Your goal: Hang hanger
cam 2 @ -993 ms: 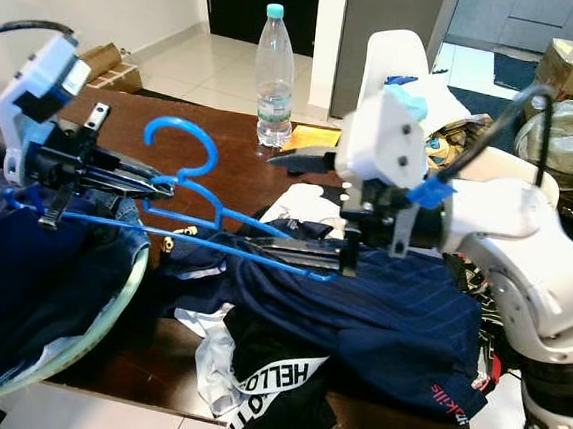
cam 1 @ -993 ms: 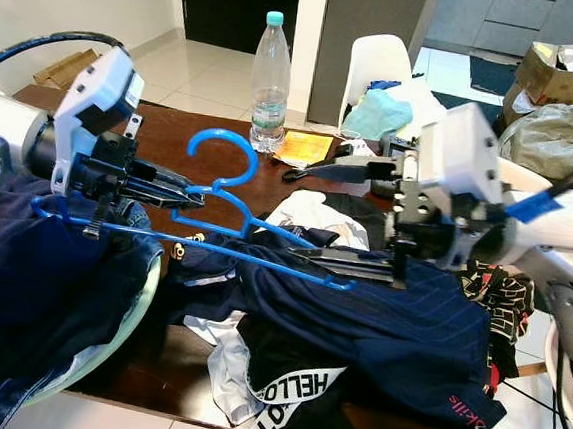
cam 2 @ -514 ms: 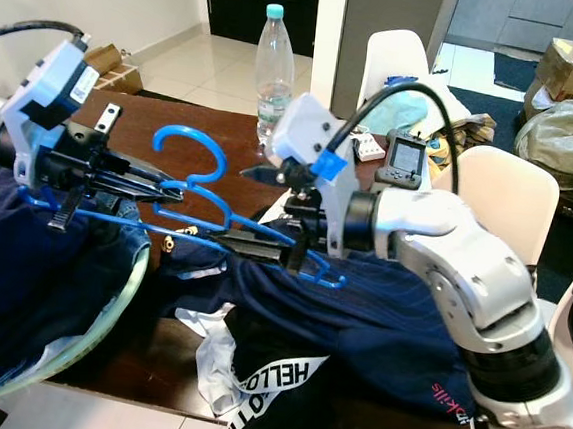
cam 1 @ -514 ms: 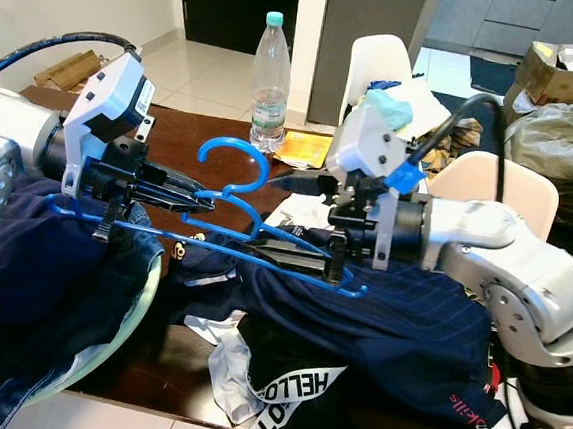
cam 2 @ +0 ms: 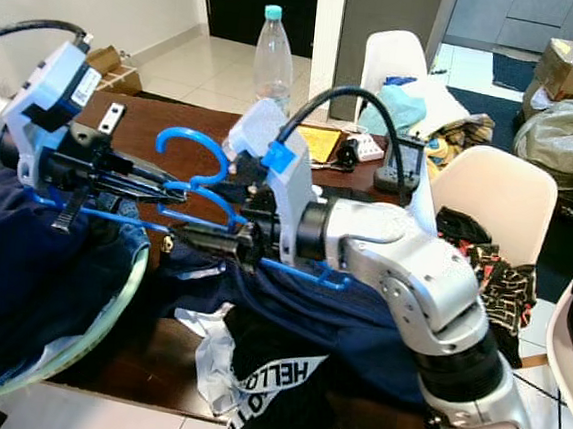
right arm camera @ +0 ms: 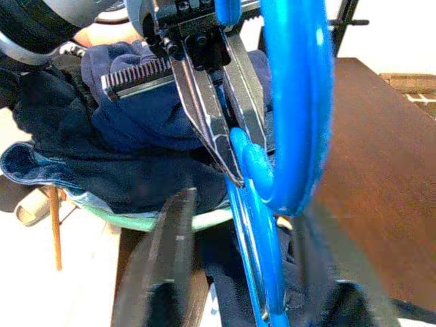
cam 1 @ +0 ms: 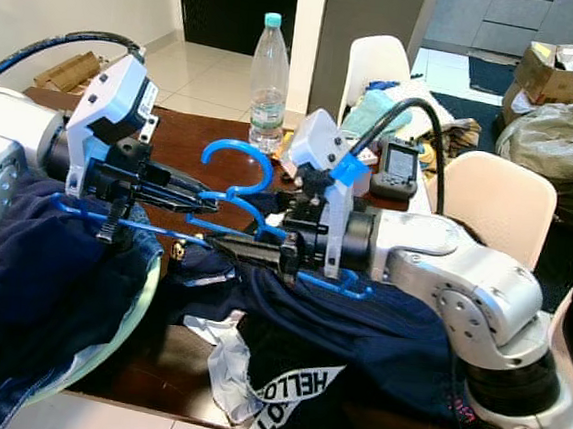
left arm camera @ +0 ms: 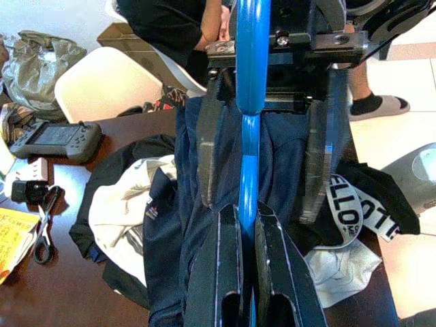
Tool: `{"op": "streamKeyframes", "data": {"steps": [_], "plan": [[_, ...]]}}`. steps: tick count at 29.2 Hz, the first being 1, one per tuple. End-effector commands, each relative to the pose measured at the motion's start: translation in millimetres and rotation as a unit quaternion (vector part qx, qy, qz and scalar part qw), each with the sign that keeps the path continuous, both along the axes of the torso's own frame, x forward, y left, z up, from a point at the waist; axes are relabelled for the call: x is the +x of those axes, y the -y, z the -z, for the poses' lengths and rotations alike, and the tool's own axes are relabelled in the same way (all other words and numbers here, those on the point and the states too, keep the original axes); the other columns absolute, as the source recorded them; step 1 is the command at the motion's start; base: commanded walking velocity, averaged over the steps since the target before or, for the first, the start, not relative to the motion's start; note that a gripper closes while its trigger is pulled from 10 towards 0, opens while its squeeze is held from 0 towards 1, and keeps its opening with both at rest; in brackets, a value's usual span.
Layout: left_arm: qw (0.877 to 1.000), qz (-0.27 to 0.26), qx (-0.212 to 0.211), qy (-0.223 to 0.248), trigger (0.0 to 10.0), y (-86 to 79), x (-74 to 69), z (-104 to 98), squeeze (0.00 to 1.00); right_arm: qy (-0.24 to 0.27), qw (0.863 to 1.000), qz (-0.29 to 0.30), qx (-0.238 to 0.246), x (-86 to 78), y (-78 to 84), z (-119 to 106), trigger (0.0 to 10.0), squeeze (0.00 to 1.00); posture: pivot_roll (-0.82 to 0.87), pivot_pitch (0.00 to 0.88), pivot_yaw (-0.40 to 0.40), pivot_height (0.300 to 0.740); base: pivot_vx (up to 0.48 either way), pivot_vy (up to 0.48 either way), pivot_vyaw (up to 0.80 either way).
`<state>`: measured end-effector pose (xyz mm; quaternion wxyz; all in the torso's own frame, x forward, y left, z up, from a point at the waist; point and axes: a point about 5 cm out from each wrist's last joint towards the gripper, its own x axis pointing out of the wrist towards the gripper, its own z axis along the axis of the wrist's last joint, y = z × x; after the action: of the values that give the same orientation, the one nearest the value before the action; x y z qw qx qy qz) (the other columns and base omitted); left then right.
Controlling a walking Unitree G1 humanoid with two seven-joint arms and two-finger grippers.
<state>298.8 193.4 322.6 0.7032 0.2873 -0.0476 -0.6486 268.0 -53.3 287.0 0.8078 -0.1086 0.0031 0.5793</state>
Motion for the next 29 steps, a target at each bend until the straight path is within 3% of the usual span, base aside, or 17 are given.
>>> {"op": "streamKeyframes", "data": {"steps": [1,15,16,23,26,29], "plan": [[1.0,0.012,0.002,0.012,10.0,4.9,-2.1,-3,0.0,-0.009,1.0,0.008,-0.003,0.7,0.7,3,0.0,0.0,0.13,0.056,0.029,0.74,0.0,0.0,0.0],[1.0,0.023,-0.007,0.011,10.0,4.6,-4.3,-5,0.0,0.005,1.0,0.014,-0.007,1.6,5.0,0,0.0,0.0,0.13,0.055,0.026,0.74,0.0,0.0,0.0],[1.0,0.025,-0.014,0.001,10.0,3.9,-5.1,-6,1.0,0.008,1.0,0.016,-0.006,2.0,6.2,-1,0.0,0.0,0.13,0.055,0.026,0.74,0.0,0.0,0.0],[0.999,0.022,-0.025,0.003,10.0,0.5,-6.1,-10,1.0,0.013,1.0,0.022,-0.004,3.3,9.3,-2,0.0,0.0,0.13,0.053,0.024,0.74,0.0,0.0,0.0],[0.999,0.001,-0.031,0.029,10.0,-6.6,-3.8,-18,1.0,0.015,0.999,0.035,-0.005,6.7,12.7,-2,0.0,0.0,0.13,0.053,0.025,0.74,0.0,0.0,0.0],[0.993,-0.055,-0.056,0.086,10.0,-22.7,1.5,-41,1.0,0.019,0.997,0.069,-0.011,14.7,24.2,-1,0.0,0.0,0.14,0.052,0.016,0.74,0.0,0.0,0.0]]}}
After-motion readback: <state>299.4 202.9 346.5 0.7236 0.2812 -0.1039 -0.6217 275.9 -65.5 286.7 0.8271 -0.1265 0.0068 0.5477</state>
